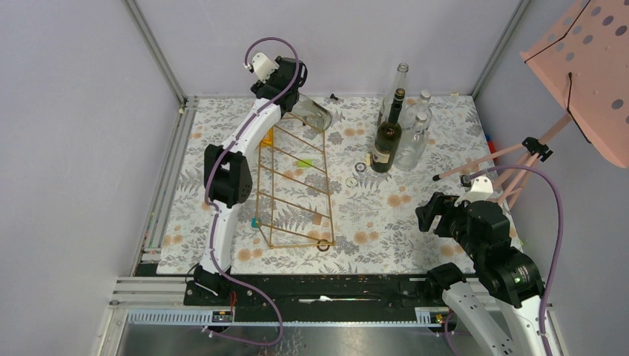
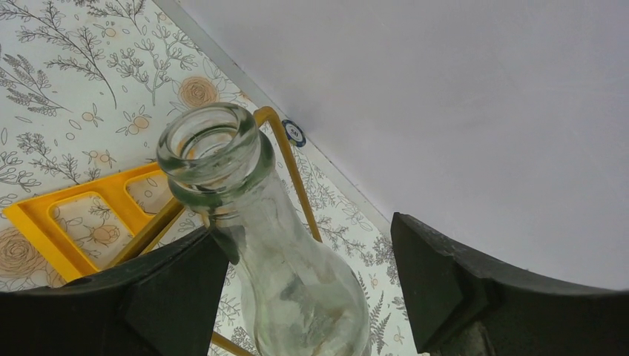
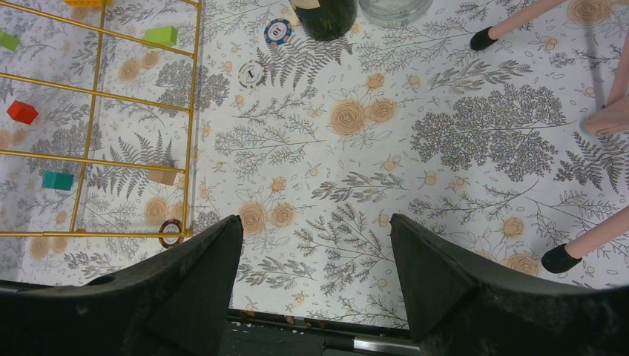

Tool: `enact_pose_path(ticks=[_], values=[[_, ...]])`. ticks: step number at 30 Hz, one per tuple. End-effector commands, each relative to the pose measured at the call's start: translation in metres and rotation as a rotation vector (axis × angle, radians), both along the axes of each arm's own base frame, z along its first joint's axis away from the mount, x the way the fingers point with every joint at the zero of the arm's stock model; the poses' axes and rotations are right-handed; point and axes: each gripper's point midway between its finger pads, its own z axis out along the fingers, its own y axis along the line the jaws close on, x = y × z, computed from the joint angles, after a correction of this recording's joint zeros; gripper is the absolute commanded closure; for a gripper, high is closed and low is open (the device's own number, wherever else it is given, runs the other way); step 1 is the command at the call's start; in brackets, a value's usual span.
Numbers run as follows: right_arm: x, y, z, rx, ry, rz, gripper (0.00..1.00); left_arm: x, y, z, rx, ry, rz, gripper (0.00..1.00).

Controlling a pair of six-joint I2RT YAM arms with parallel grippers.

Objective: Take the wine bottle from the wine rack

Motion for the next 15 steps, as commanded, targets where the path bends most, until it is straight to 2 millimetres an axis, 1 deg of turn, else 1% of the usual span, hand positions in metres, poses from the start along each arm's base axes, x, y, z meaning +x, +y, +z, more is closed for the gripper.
enact_pose_path(ticks=[1,4,8,15], values=[[0.0046,0.004,0.0039,0.014,-0.01,0.007,0.2,0.0146,0.0232,-0.0049,0.002,-0.014,0.04,0.17],[0.005,0.0041,0.0045,0.01,-0.011,0.01,0.2,0.0173,0.0275,-0.0085,0.007,-0.01,0.04,0.18],[0.0053,0.0035,0.0039,0.007,-0.007,0.007,0.2,0.0194,0.0307,-0.0121,0.017,-0.007,0.04,0.23],[0.0056,0.0033,0.0039,0.006,-0.006,0.005,0.2,0.0189,0.0307,-0.0132,0.021,-0.008,0.033,0.43]])
